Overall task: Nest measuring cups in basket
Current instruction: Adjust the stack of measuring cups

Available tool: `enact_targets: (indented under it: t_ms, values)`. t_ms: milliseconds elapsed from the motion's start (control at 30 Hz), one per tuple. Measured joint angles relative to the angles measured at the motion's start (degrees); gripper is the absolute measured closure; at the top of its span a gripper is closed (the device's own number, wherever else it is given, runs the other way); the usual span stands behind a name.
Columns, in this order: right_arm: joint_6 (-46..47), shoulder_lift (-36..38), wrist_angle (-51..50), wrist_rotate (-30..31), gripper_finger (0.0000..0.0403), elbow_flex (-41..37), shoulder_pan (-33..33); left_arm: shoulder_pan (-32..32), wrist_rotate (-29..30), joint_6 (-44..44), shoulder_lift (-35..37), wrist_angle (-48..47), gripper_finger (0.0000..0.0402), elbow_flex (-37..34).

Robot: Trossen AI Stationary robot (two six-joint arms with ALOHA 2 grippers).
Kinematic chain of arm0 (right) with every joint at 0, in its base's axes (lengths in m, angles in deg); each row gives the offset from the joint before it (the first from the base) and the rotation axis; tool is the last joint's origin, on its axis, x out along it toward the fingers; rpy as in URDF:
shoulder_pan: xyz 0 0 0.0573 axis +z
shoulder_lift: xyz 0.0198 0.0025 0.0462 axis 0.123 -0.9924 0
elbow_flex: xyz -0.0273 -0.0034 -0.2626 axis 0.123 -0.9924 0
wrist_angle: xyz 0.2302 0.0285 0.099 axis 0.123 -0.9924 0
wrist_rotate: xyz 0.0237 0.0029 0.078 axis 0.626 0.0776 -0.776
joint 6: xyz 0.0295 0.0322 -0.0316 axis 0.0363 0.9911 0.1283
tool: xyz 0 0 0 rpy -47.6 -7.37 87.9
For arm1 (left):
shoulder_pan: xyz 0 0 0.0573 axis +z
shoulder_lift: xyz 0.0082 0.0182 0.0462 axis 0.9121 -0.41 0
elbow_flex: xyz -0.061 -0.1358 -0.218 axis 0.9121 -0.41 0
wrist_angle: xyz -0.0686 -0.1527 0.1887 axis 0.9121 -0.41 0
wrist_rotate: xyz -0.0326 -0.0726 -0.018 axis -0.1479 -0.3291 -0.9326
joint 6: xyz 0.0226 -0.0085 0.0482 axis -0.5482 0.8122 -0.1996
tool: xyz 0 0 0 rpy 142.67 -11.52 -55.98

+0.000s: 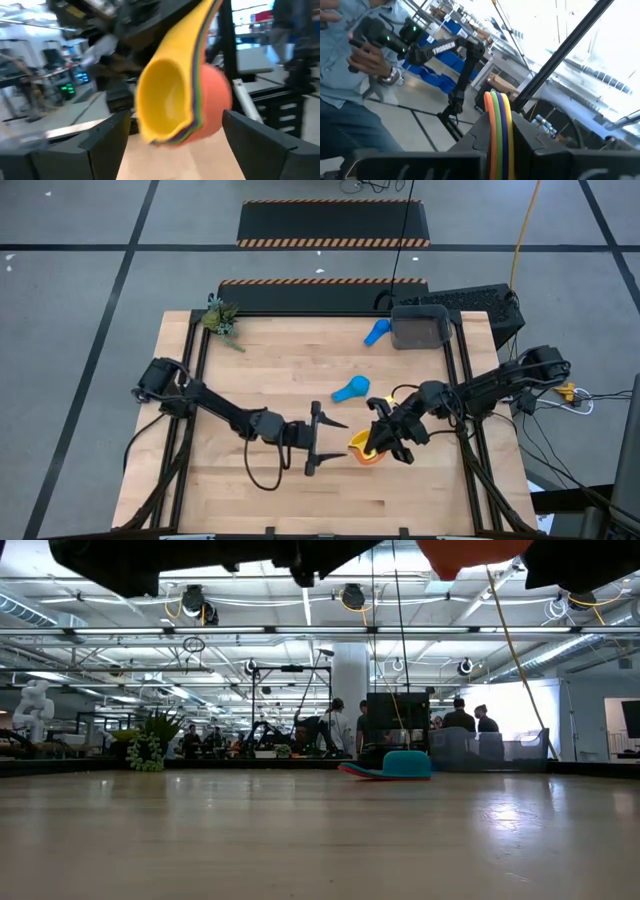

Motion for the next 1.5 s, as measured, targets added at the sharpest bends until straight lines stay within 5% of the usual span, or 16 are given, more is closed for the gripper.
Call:
enact_targets:
  t_ms: [200, 333, 500, 667, 933, 1233, 1500]
  values:
    - [0.30, -2.44, -0.08, 0.25, 0.0379, 0.00, -0.77, 1.70, -9.48, 4.12, 0.02, -10.38, 0.0087, 5.05]
    - [0.62, -4.10, 0.62, 0.41, 0.0379, 0.00, -1.50, 3.04, -11.27, 6.07, 0.00, -21.87, 0.0102, 8.75]
    - [0.62, -5.66, 1.25, 0.26, 0.0379, 0.13, -1.88, 4.05, -13.73, 6.51, 0.02, -25.46, 0.0136, 10.09]
    - [1.25, -5.81, 0.84, 0.23, 0.0379, 0.13, -2.29, 4.77, -19.34, 6.38, 0.02, -25.28, 0.0201, 10.09]
    - [0.84, -5.81, 0.02, -1.11, 0.0363, 0.26, -2.19, 5.61, -22.88, 6.23, 0.00, -25.84, 0.0361, 10.09]
    - [3.98, -5.85, -1.27, 2.99, 0.0342, 0.04, -2.09, 7.33, -23.33, 8.65, 0.33, -30.27, 0.0362, 10.11]
    - [8.32, -4.88, -7.45, 14.21, 0.0244, 0.02, -2.08, 7.84, -16.02, 10.10, 6.94, -47.27, 0.0364, 10.04]
